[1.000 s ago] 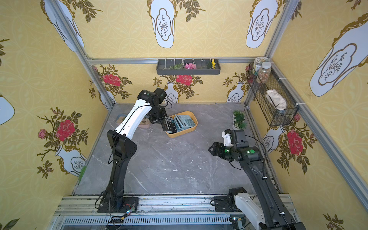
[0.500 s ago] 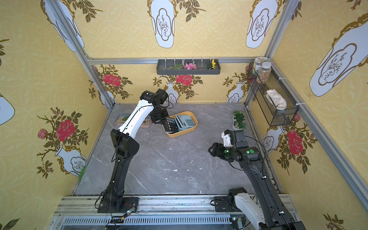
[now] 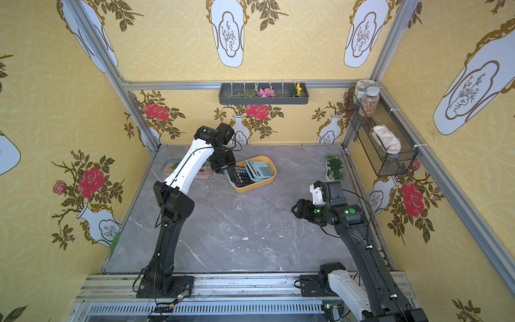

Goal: Put the calculator in the storage box
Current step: Place the calculator in the storage box, then reset both arms

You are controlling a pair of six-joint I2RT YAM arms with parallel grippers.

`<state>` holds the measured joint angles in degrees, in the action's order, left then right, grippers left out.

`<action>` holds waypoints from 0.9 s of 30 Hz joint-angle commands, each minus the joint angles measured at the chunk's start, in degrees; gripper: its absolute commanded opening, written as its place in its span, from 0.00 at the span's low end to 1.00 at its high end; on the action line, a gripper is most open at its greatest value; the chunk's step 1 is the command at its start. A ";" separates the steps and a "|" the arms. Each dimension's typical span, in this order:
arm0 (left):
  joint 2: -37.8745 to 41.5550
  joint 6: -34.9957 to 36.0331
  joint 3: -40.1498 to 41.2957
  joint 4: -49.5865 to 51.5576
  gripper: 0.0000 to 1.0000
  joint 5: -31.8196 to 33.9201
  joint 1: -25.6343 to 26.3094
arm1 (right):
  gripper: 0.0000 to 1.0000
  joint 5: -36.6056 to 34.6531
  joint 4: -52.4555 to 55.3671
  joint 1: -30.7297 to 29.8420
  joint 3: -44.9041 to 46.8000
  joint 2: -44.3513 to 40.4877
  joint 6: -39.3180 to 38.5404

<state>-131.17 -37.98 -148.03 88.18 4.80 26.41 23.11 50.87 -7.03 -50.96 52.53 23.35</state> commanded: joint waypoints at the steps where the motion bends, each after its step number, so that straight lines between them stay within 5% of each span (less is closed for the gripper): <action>1: 5.23 1.03 1.83 0.95 0.56 3.56 -0.04 | 0.78 -0.56 -0.79 0.04 -0.94 0.19 -1.25; 5: 20.97 3.04 17.30 -5.37 0.62 9.68 -0.02 | 0.78 -2.61 -0.81 -0.02 -1.23 0.38 -1.65; 10: 51.85 6.81 60.83 -39.64 0.73 16.08 -1.19 | 0.78 -9.39 -6.45 -0.43 1.48 -1.60 -1.26; 15: 72.21 13.18 91.53 -71.12 0.82 25.42 -2.07 | 0.83 -20.25 -23.24 -2.59 10.15 -6.54 -4.89; 17: 75.41 17.15 98.20 -77.72 0.82 27.59 -2.07 | 0.99 -25.34 -30.93 -3.78 13.68 -7.64 -8.33; 27: 72.64 31.46 116.39 -102.67 0.91 41.03 -2.07 | 0.97 -38.45 -64.27 -4.14 28.88 3.91 -22.75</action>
<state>-56.84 -11.57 -33.82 -2.46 39.88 24.27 -9.50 2.04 -11.55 -24.69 54.00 5.58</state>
